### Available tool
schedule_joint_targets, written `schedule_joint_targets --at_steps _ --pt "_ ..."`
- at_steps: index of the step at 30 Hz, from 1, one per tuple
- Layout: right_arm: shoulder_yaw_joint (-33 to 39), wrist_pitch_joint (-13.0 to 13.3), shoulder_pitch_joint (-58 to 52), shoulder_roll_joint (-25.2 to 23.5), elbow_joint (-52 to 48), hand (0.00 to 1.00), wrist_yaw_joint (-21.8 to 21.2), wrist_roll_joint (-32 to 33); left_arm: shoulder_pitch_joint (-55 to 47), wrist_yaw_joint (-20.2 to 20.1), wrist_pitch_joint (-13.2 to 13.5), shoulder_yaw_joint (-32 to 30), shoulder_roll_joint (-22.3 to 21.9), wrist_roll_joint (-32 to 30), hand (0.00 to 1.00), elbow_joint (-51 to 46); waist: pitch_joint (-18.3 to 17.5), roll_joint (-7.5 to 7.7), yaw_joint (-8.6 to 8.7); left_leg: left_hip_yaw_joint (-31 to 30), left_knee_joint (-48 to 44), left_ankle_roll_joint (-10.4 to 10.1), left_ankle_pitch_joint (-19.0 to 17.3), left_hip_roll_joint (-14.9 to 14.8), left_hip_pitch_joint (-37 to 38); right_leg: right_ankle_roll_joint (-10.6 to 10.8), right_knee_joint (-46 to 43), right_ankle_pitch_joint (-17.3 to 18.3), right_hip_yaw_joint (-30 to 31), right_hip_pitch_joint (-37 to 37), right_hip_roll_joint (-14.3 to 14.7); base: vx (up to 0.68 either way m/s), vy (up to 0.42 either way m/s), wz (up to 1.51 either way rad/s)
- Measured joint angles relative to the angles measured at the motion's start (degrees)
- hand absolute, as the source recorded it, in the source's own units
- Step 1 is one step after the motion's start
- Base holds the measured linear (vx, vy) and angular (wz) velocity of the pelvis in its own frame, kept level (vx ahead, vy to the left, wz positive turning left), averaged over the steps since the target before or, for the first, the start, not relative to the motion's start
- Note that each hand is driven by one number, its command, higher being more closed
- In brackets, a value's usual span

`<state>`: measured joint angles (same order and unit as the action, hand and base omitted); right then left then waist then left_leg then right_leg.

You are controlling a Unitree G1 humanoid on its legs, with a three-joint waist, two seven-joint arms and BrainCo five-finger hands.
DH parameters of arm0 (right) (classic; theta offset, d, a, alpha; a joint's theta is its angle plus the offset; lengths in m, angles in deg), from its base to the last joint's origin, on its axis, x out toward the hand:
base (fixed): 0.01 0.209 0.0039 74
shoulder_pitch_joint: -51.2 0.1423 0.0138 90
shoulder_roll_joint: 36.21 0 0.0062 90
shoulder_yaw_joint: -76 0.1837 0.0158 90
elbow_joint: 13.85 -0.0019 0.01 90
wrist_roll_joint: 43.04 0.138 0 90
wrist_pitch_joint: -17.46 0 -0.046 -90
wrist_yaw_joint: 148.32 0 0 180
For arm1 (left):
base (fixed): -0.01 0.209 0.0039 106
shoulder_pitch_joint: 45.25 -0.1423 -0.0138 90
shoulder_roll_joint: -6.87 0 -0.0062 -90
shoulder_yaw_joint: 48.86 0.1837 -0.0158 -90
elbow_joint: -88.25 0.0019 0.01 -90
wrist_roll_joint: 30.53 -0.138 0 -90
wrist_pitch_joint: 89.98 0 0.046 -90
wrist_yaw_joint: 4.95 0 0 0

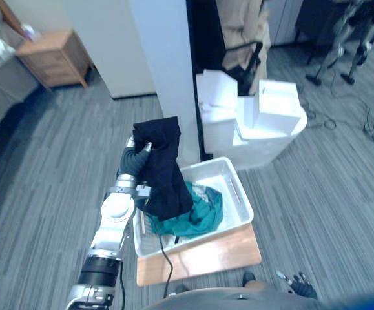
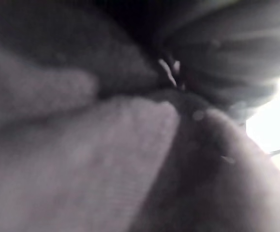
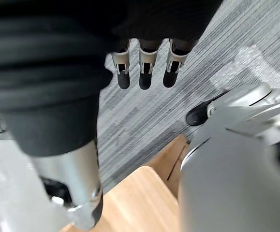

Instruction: Tidy the bed and pick cloth on bed and put in laundry

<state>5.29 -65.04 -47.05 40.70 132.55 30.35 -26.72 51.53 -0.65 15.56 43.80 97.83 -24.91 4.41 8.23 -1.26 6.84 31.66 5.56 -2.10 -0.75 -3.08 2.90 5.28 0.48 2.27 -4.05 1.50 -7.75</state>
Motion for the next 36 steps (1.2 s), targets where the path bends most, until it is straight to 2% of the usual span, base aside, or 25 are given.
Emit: schedule_joint_targets --at_steps 4,6,8,13,17,23,26,28,32,34,35,36 --pt "-1.84 -0.36 1.74 0.09 -1.71 0.0 0.44 0.5 1.99 0.8 -0.15 2.69 0.36 0.03 1.0 1.99 3.55 0.78 0.46 -0.03 -2.62 0.78 -0.33 -0.36 -1.87 0.05 -2.15 -0.55 1.6 2.34 -0.36 0.04 -0.017 -0.11" --pt "-2.36 -0.4 1.97 0.09 -3.24 0.0 0.42 1.02 3.51 0.77 -0.16 3.98 0.37 0.04 1.0 1.99 4.45 0.54 0.27 -0.03 -4.14 1.08 -0.79 -0.76 -3.48 0.04 -3.56 -0.54 1.72 4.01 -0.46 0.04 -0.033 -0.02" --pt "-3.68 -0.38 3.65 0.14 -5.32 0.0 0.45 2.5 5.64 0.64 -0.15 5.63 0.32 0.66 1.0 1.99 7.54 0.48 0.08 0.15 -6.16 1.12 -1.22 -1.43 -4.24 -0.2 -6.11 -0.38 2.06 5.32 -0.45 0.0 0.0 0.0" --pt "-5.45 -0.26 4.48 0.33 -9.21 0.0 0.56 2.57 5.67 -0.04 -0.2 9.14 -0.13 0.7 1.0 2.0 9.46 0.34 -0.22 1.02 -8.05 1.13 -1.44 -2.17 -5.93 -1.14 -9.43 0.46 3.34 8.3 -0.48 0.0 -0.029 -0.06" --pt "-6.9 -0.25 4.48 0.28 -10.2 0.0 0.88 2.56 4.97 -0.38 -0.48 12.6 -1.45 1.93 1.0 2.0 10.08 0.1 -0.74 1.74 -9.09 0.57 -3.18 -2.63 -6.03 -1.16 -13.03 3.14 3.55 9.93 -0.51 -0.01 -0.02 -0.05" --pt "-8.55 -0.24 4.63 0.44 -10.67 0.0 1.71 2.54 3.47 0.09 -3.59 15.93 -3.9 0.93 1.0 3.01 10.3 0.11 -1.28 2.43 -9.98 -0.39 -4.21 -3.31 -6.71 -0.75 -14.49 5.26 3.53 11.3 -0.45 -0.02 -0.037 -0.06" --pt "-8.65 -0.27 4.75 0.59 -11.09 0.0 1.73 2.5 4.62 3.39 -4.51 16.02 -4.79 -2.99 1.0 7.79 10.46 0.01 -1.16 2.5 -10.69 -0.4 -4.2 -3.71 -8.0 -0.73 -15.04 5.42 3.43 12.56 -0.36 -0.03 -0.028 0.0" --pt "-8.63 -0.26 4.75 0.73 -11.34 0.0 1.74 2.48 5.8 6.53 -6.28 15.74 -4.7 -4.18 1.0 11.25 10.88 -0.2 -1.06 2.58 -10.71 -0.42 -4.19 -3.77 -7.98 -0.73 -15.17 5.43 3.41 12.61 -0.34 -0.02 -0.016 -0.01" --pt "-8.68 -0.25 4.8 0.72 -13.11 0.0 1.79 2.45 10.63 11.46 -7.98 11.89 -2.47 -4.25 1.0 18.77 11.51 -0.1 -1.15 3.22 -10.68 -0.31 -3.83 -3.74 -9.91 -0.73 -15.64 5.42 3.45 14.97 -0.47 -0.02 -0.006 -0.03" --pt "-8.7 -0.26 4.8 0.71 -13.29 0.0 1.82 2.46 11.74 12.5 -8.12 9.74 -2.06 -4.17 1.0 20.55 11.74 0.05 -1.17 3.36 -10.65 -0.32 -3.77 -3.78 -9.96 -0.73 -16.1 5.42 3.45 15.33 -0.45 0.03 -0.002 -0.01" --pt "-8.75 -0.28 4.77 0.68 -13.62 0.0 1.82 2.44 12.7 13.33 -8.1 7.97 -1.49 -4.12 0.0 21.86 11.79 0.13 -1.19 3.57 -10.66 -0.34 -3.76 -3.91 -9.95 -0.75 -16.95 5.41 3.45 15.74 -0.44 0.05 -0.003 -0.01" --pt "-8.76 -0.29 4.76 0.65 -13.88 0.0 1.82 2.45 12.98 13.6 -8.09 7.8 -1.28 -4.07 0.0 22.13 11.82 0.17 -1.22 3.72 -10.66 -0.34 -3.76 -3.93 -9.95 -0.75 -17.11 5.41 3.44 15.85 -0.44 0.06 0.002 -0.02"
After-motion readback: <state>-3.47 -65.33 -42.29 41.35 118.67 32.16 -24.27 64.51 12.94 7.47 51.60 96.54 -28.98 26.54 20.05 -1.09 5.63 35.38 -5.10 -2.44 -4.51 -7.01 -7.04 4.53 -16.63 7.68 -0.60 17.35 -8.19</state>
